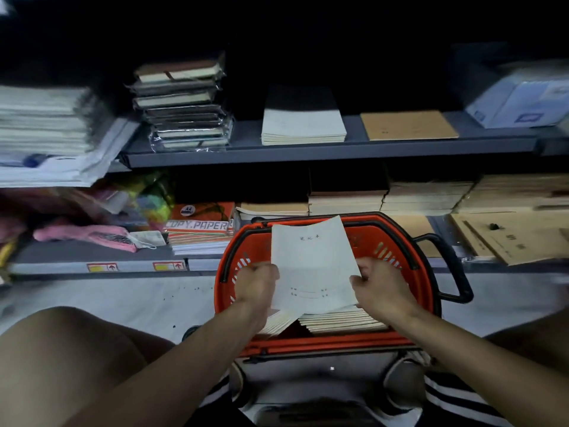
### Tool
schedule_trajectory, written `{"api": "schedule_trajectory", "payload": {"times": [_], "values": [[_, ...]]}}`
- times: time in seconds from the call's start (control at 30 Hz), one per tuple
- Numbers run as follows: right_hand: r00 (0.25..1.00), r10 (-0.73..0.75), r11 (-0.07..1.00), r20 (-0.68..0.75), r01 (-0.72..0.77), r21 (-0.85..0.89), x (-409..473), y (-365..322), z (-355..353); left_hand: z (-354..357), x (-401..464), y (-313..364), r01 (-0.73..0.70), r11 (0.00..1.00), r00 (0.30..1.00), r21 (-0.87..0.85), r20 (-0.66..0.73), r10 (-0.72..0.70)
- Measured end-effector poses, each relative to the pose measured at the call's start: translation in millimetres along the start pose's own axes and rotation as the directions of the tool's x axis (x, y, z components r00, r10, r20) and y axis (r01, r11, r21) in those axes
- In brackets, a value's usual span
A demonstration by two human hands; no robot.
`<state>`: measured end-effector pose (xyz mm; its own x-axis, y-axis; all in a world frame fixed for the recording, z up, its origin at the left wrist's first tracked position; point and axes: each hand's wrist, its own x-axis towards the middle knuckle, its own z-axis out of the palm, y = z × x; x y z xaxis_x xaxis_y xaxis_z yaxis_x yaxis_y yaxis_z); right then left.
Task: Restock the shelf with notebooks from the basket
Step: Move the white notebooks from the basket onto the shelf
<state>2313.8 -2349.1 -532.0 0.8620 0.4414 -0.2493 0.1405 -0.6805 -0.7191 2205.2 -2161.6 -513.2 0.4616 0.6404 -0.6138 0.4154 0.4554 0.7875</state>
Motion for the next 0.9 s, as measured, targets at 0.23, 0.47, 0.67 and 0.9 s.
{"api": "schedule_trajectory", "payload": {"times": [0.23,0.47,0.67,0.9], "values": [[0.991,-0.054,0.997,-0.121,0.048,-0.056,-23,-28,-36,-11,-26,33,-0.240,0.968,0.964,0.070,0.131,0.230],[0.954,-0.132,0.976,-0.269,0.172,0.131,-26,-49,-56,-12,-34,66,-0.376,0.925,0.919,0.049,0.145,0.366],[0.927,-0.163,0.937,-0.339,0.253,0.241,6,-61,-68,-5,-22,109,-0.473,0.881,0.860,0.020,0.227,0.456],[0.893,-0.190,0.902,-0.409,0.324,0.287,78,-97,-82,20,16,174,-0.557,0.830,0.814,0.010,0.206,0.544]]}}
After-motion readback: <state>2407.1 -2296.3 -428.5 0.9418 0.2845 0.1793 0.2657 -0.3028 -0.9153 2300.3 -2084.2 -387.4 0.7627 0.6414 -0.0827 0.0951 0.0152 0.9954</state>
